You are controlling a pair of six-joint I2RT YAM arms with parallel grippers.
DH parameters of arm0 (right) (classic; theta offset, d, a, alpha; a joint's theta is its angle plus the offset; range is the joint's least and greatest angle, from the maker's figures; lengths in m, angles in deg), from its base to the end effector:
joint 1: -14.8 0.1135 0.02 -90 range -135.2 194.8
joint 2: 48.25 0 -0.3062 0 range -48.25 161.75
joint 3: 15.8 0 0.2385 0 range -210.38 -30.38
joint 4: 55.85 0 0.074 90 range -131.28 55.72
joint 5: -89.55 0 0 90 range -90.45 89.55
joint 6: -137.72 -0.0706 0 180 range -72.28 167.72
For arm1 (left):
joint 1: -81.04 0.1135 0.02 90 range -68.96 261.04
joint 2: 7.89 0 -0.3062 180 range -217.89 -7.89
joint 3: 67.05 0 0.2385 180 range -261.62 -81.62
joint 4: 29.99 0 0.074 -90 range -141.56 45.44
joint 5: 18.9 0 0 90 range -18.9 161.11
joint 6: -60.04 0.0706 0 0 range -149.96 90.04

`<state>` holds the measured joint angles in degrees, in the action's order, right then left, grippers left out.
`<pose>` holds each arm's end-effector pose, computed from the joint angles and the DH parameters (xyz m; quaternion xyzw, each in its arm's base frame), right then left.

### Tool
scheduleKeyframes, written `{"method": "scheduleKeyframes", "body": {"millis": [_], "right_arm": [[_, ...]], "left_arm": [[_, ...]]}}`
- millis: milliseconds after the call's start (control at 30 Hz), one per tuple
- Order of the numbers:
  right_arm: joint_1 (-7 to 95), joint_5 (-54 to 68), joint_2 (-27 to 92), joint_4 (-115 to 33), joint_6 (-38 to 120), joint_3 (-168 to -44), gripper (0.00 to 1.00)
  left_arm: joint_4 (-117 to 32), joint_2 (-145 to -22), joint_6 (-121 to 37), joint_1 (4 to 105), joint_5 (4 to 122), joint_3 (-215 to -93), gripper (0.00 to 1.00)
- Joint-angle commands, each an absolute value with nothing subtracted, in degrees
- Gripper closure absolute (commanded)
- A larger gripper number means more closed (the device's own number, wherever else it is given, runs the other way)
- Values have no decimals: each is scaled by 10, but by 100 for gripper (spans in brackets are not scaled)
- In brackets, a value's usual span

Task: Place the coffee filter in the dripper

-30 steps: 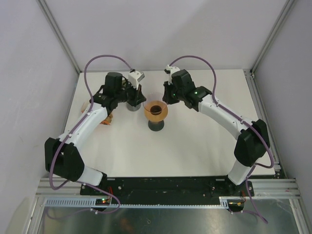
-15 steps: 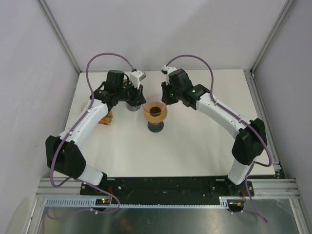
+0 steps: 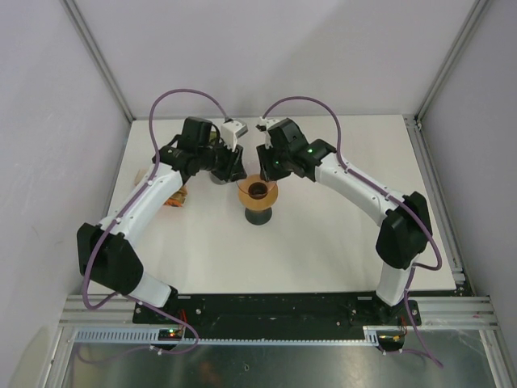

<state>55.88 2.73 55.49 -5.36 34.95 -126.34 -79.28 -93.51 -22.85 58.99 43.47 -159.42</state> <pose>0.3246 0.2882 0.3394 -0.2353 0.8885 0.2007 0.3389 0.2973 -0.1558 0.3545 0.3168 0.8362 -0.2675 0.3590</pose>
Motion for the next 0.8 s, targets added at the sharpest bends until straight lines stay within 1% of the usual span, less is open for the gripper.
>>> {"method": "scheduleKeyframes", "body": {"millis": [0, 233, 533, 767], "right_arm": [[569, 42, 557, -56, 359, -1310, 63], [571, 39, 552, -47, 373, -1327, 50], [569, 31, 549, -40, 384, -1342, 45], [563, 28, 543, -36, 390, -1343, 42]], "left_arm": [[-797, -927, -221, 580, 413, -1632, 64], [-803, -924, -219, 580, 417, -1645, 54], [-812, -913, -208, 580, 451, -1666, 38], [-821, -912, -204, 581, 466, -1672, 32]]}}
